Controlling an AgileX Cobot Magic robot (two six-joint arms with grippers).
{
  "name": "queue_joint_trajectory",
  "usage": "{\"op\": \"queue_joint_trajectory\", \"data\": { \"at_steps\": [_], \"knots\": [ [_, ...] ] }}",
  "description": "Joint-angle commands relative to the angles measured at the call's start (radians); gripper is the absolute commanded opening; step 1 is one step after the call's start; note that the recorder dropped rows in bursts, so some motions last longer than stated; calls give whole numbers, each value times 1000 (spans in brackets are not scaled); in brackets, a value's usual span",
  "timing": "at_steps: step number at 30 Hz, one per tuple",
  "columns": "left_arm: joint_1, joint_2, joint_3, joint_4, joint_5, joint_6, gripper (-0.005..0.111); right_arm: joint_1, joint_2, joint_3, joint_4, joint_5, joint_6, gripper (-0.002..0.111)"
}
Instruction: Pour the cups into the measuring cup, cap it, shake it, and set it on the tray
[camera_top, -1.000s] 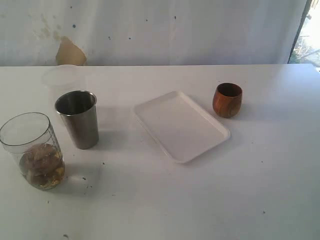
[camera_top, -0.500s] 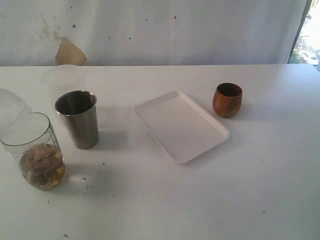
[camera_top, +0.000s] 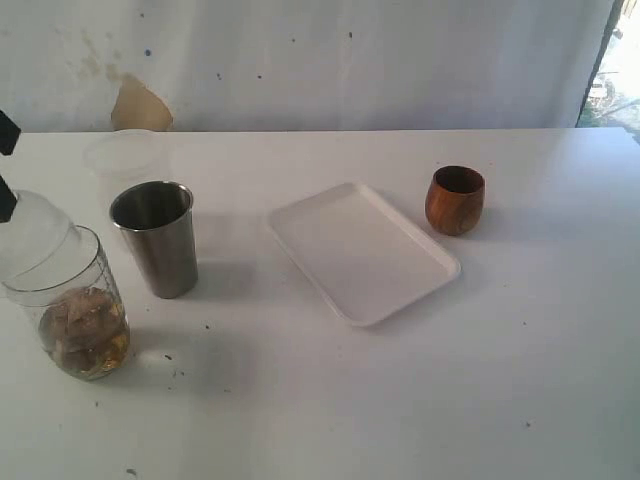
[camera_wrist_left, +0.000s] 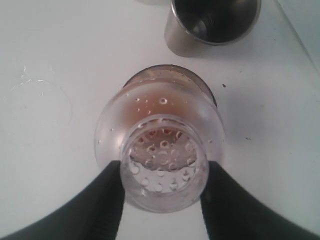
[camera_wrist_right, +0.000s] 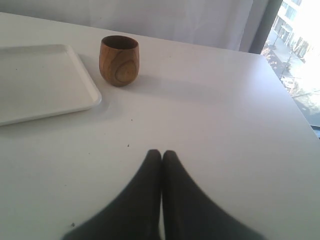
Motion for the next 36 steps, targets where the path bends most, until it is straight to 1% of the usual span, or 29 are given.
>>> {"op": "queue_joint_trajectory", "data": {
  "at_steps": [1, 6, 8, 12, 22, 28, 33, 36],
  "knots": [
    [-6, 2, -10, -5, 1, -9, 0, -8, -5, 7, -9, -1, 5, 0],
    [-6, 23, -10, -25, 1, -7, 0, -8, -5, 7, -9, -1, 5, 0],
    [-16, 30, -10, -23, 1, -7, 0, -8, -5, 7, -9, -1, 5, 0],
    [-15, 32, -10, -27, -24, -5, 0, -8, -5, 7, -9, -1, 5, 0],
    [-15, 32, -10, -30, -26, -2, 0, -8, -5, 7, -9, -1, 5, 0],
    [-15, 32, -10, -98, -50, 27, 0, -8, -5, 7, -9, -1, 19, 0],
    [-15, 47, -10, -54, -30, 27, 0, -8, -5, 7, -9, -1, 19, 0],
    [-15, 47, -10, -46, -48, 27, 0, -8, -5, 7, -9, -1, 19, 0]
  ]
}}
